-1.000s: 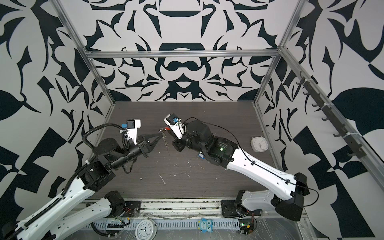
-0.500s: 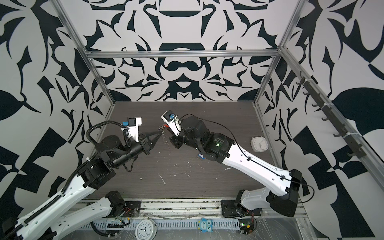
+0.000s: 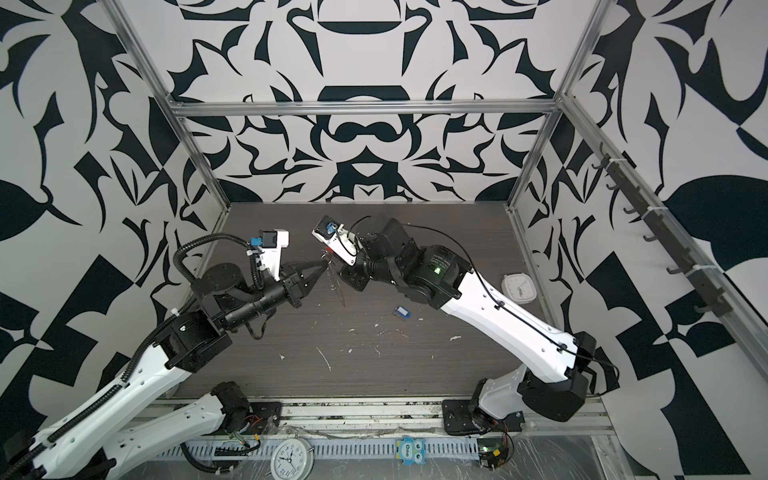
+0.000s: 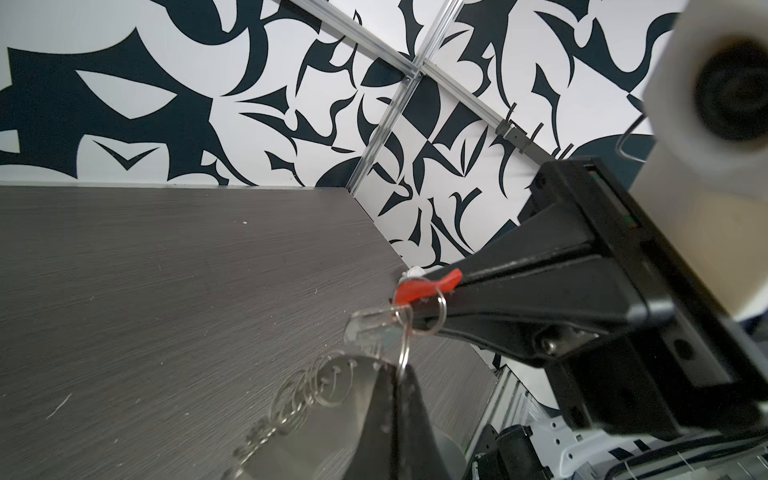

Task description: Remove the keys from the keyring

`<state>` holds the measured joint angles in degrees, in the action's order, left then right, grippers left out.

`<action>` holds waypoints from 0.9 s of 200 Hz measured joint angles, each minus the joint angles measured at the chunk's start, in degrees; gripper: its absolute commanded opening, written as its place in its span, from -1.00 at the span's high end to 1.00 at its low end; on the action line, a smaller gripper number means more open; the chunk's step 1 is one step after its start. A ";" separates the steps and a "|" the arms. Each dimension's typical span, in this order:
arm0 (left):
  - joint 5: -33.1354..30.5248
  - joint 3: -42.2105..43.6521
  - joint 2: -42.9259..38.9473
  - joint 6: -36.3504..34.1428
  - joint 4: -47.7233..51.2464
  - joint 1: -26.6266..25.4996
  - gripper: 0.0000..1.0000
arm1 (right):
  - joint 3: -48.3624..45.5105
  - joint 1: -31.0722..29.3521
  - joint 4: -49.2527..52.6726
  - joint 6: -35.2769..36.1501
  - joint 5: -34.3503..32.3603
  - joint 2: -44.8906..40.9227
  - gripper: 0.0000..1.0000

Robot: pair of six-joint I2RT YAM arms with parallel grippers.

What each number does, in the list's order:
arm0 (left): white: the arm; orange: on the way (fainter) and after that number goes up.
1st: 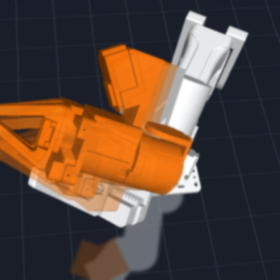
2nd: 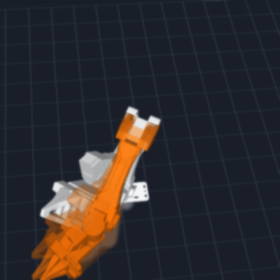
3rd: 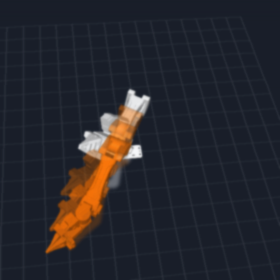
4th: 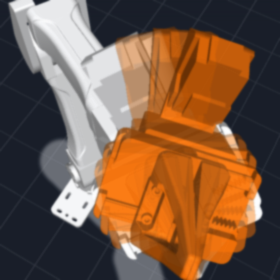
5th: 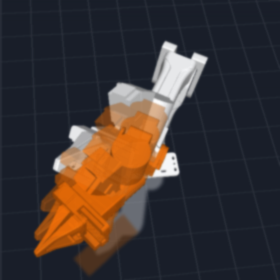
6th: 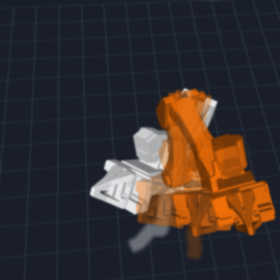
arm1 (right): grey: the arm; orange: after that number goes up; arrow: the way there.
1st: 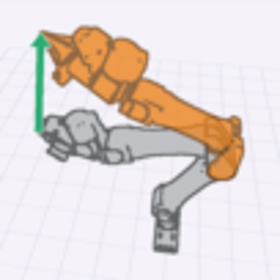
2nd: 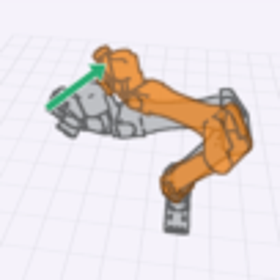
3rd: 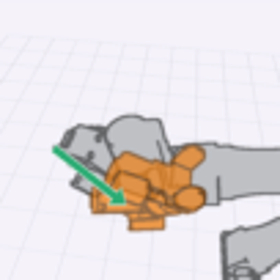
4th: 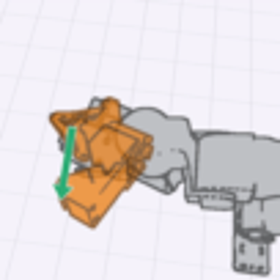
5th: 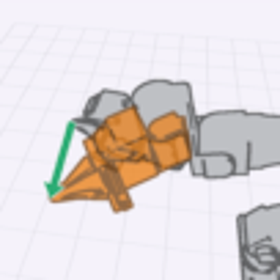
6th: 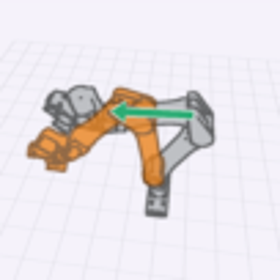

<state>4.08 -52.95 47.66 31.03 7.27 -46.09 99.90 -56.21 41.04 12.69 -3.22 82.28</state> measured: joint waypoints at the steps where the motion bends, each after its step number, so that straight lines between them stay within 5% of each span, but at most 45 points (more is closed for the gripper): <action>1: 0.02 -0.02 0.00 -0.02 0.00 0.00 1.00 | 0.31 0.00 0.28 0.13 0.11 0.13 1.00; 97: 9.49 -2.38 1.22 -5.01 1.51 0.28 1.00 | 20.50 1.11 22.05 13.90 7.37 7.85 1.00; 180: 22.82 -1.64 0.66 -6.88 -2.10 0.44 1.00 | 27.52 1.38 31.93 18.64 16.63 8.52 1.00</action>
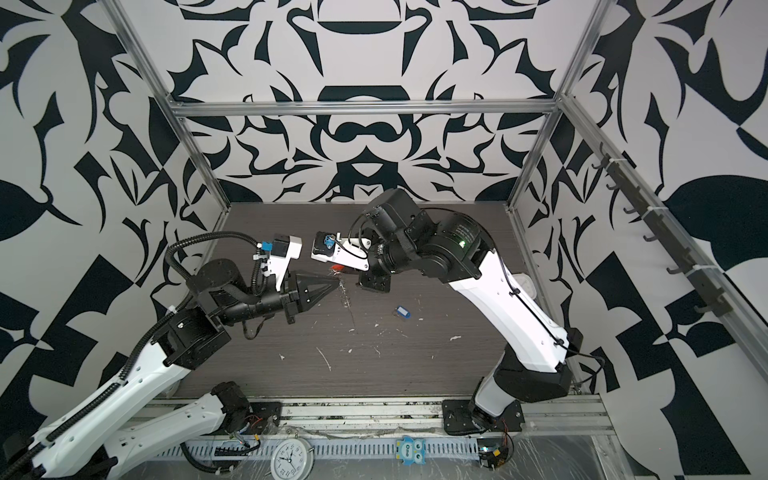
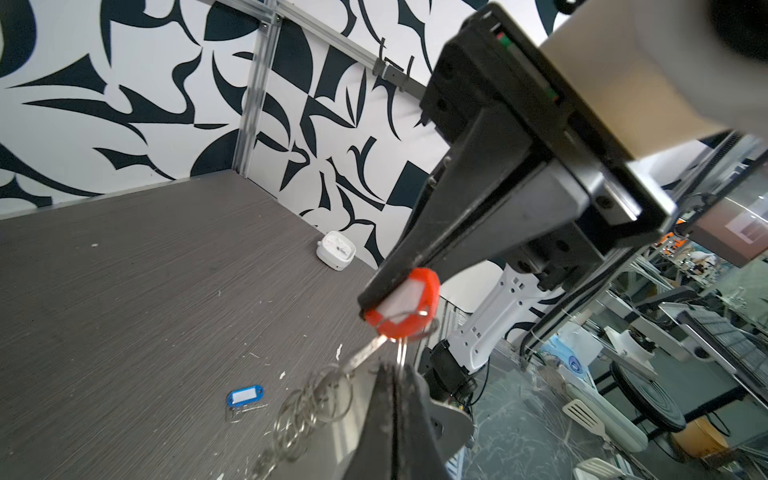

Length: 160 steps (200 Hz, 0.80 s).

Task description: Remove the keys from the keyring

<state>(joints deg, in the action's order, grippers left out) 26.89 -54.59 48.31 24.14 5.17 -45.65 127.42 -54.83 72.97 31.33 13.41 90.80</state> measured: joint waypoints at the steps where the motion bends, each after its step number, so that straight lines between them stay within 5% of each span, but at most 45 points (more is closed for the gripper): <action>1: 0.07 0.02 -0.02 0.00 -0.02 0.00 1.00 | 0.00 0.00 0.00 0.00 0.07 0.00 1.00; 37: 1.81 1.62 -1.60 0.42 -2.45 0.00 1.00 | 0.00 -0.02 -0.09 -0.13 3.13 -0.24 1.00; 160: 2.05 8.81 -2.80 3.78 -0.92 -0.55 1.00 | -0.59 -0.02 -18.53 -6.56 11.98 -2.01 0.32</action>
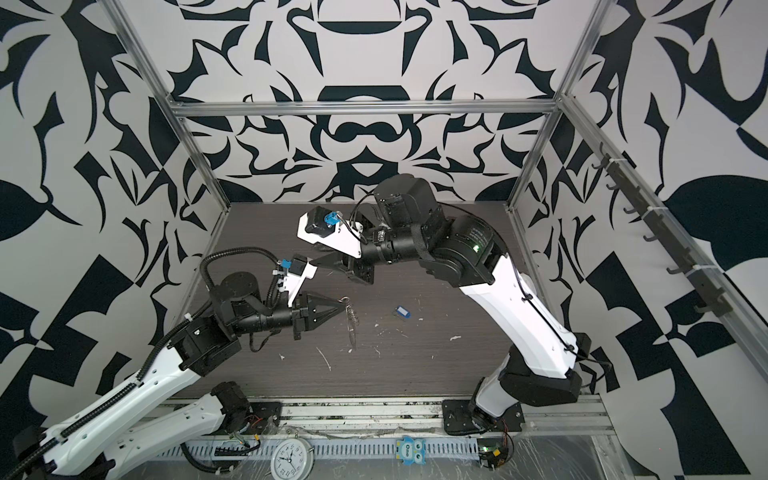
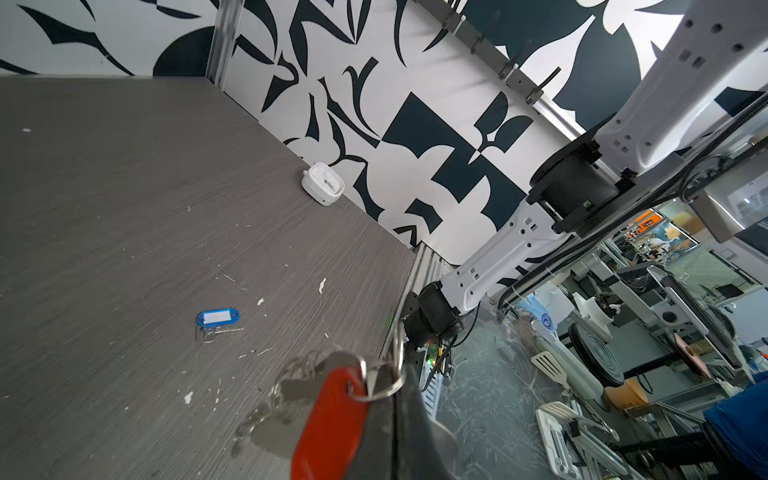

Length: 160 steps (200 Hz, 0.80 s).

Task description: Remove the keys from the keyring

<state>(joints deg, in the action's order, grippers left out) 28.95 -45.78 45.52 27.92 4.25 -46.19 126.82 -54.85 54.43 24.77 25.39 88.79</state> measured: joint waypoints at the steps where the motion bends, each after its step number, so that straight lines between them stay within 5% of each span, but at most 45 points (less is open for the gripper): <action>1: -0.02 0.02 -0.04 0.00 -0.09 0.00 1.00 | -0.15 0.00 -0.22 0.04 -0.02 -0.04 0.31; 99: -4.13 5.95 -4.94 1.03 -7.65 0.00 1.00 | -32.70 0.00 -25.64 -13.77 -13.64 -18.21 0.15; 160: -4.00 6.03 -6.67 -0.81 -9.05 0.00 1.00 | -47.28 0.02 -32.48 -21.79 -14.21 -26.27 0.05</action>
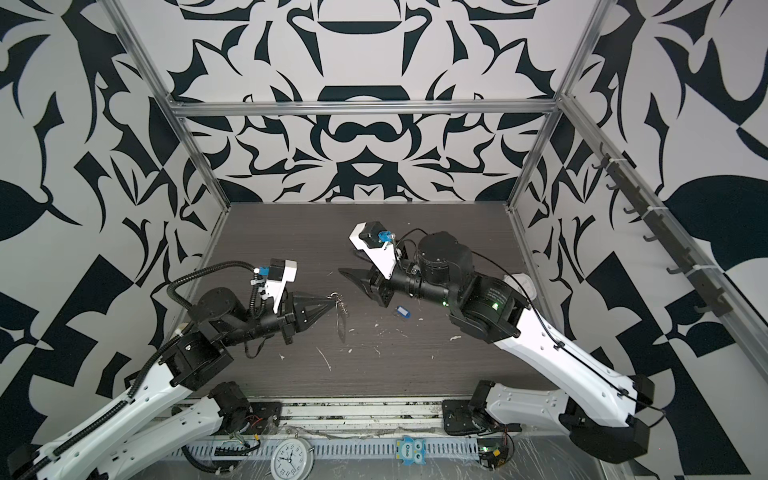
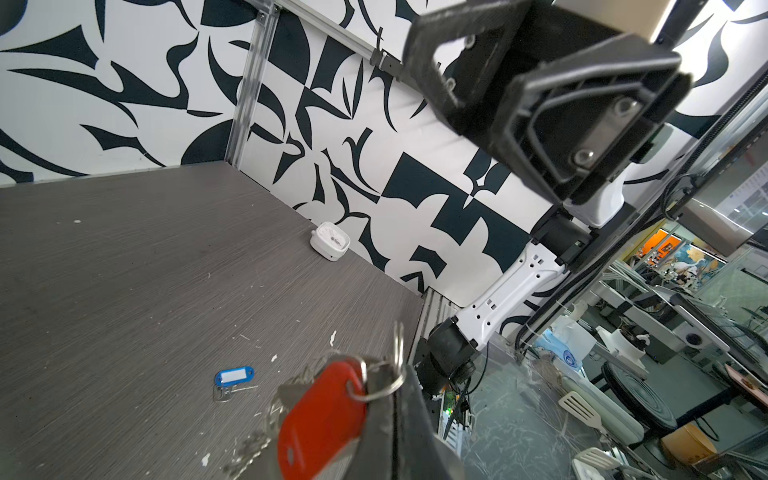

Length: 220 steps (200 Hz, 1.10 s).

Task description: Remove the keys from the keyring

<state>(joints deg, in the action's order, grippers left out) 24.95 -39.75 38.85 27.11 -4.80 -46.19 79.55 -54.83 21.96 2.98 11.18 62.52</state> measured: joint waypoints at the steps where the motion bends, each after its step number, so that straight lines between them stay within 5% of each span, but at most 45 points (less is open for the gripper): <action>1: 0.02 0.00 0.00 -0.02 0.00 0.00 1.00 | -0.09 0.00 -0.04 -0.13 0.17 0.02 0.05; 111: 1.29 -0.31 -1.73 -3.67 2.80 0.00 1.00 | -3.02 7.21 0.70 -10.38 23.91 1.77 -0.04; 220: 0.76 -2.23 -1.29 -4.70 4.11 0.00 1.00 | -4.98 7.21 1.38 -12.57 26.64 4.07 0.06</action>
<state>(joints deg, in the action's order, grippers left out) 25.71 -41.98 37.56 22.41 -0.69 -46.19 74.56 -47.62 23.33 -9.58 37.82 66.59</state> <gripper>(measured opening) 0.046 0.474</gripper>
